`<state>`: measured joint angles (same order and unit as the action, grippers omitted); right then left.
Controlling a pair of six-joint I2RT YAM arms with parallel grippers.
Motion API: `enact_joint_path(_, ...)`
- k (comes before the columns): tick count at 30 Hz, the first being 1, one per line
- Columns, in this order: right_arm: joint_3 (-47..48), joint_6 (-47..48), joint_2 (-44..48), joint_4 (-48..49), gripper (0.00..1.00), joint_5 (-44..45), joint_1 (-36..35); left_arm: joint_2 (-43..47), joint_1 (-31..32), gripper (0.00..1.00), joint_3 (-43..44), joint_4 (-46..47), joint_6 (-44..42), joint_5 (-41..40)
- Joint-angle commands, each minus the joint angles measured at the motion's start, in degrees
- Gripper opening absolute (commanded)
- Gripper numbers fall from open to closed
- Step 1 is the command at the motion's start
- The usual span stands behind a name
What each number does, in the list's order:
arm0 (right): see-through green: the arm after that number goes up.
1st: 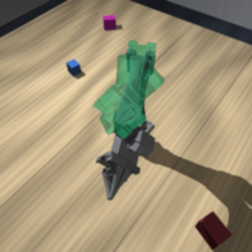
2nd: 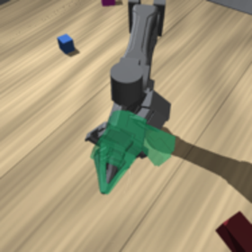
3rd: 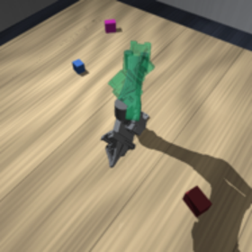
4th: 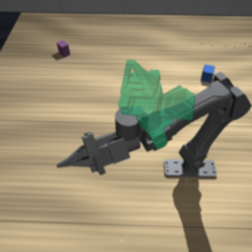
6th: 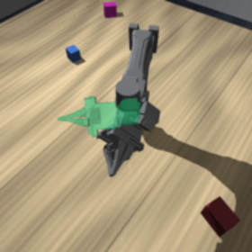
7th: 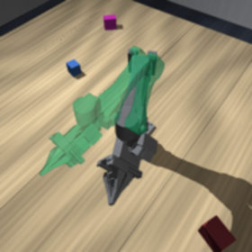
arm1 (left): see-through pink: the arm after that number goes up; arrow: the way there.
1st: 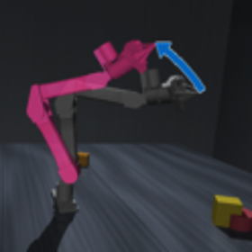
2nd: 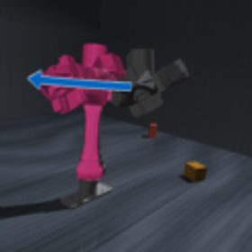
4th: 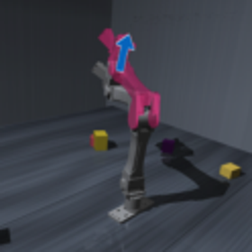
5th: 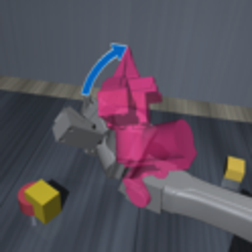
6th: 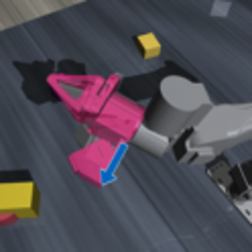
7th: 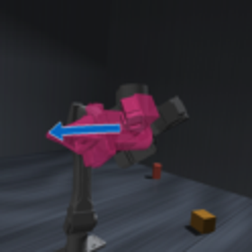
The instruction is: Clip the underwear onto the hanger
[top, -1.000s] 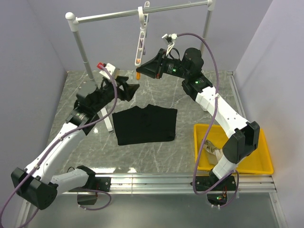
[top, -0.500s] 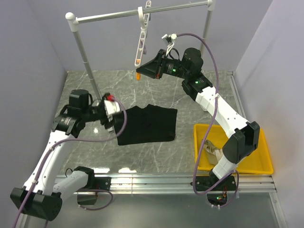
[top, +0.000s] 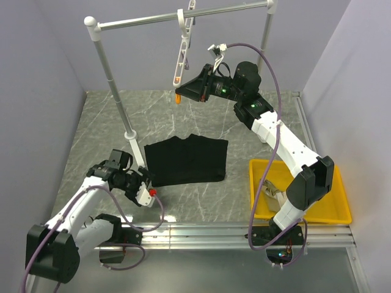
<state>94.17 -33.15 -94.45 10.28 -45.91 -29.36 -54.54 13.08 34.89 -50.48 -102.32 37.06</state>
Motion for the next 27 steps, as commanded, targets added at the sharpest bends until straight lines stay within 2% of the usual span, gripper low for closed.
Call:
enact_joint_path(1, 0.0, 0.4, 2.0, 0.3, 0.00, 0.8, 0.1, -3.6, 0.5, 0.78, -2.5, 7.7, -9.5, -0.8)
enact_joint_path(7, -0.1, 0.4, 1.6, 0.2, 0.00, 0.7, 0.4, -9.7, 0.7, 0.76, -3.8, 17.7, -8.3, -1.5)
enact_joint_path(16, -0.3, -0.3, 1.2, 0.8, 0.00, 0.5, 0.7, -17.4, 1.9, 0.70, -3.5, 23.9, -10.3, -3.5)
enact_joint_path(17, -0.3, -0.3, 1.3, 0.8, 0.00, 0.4, 0.7, -17.9, 2.1, 0.67, -3.4, 24.5, -10.5, -3.7)
enact_joint_path(18, -0.3, -0.3, 1.2, 0.8, 0.00, 0.4, 0.7, -18.7, 2.5, 0.59, -3.0, 24.7, -10.8, -3.7)
enact_joint_path(20, -0.4, -0.3, 1.4, 0.8, 0.00, 0.4, 0.9, -19.5, 3.0, 0.51, -2.2, 24.6, -10.6, -3.7)
enact_joint_path(23, -0.5, -0.8, 1.4, 1.1, 0.00, 0.3, 1.0, -20.6, 4.8, 0.35, 0.6, 22.1, -9.9, -3.9)
enact_joint_path(26, -0.6, -1.0, 1.4, 1.3, 0.00, 0.3, 1.2, -20.7, 7.6, 0.26, 3.1, 18.8, -8.8, -3.4)
enact_joint_path(27, -0.6, -1.0, 1.3, 1.3, 0.00, 0.3, 1.2, -20.5, 9.4, 0.19, 4.5, 17.3, -8.4, -2.9)
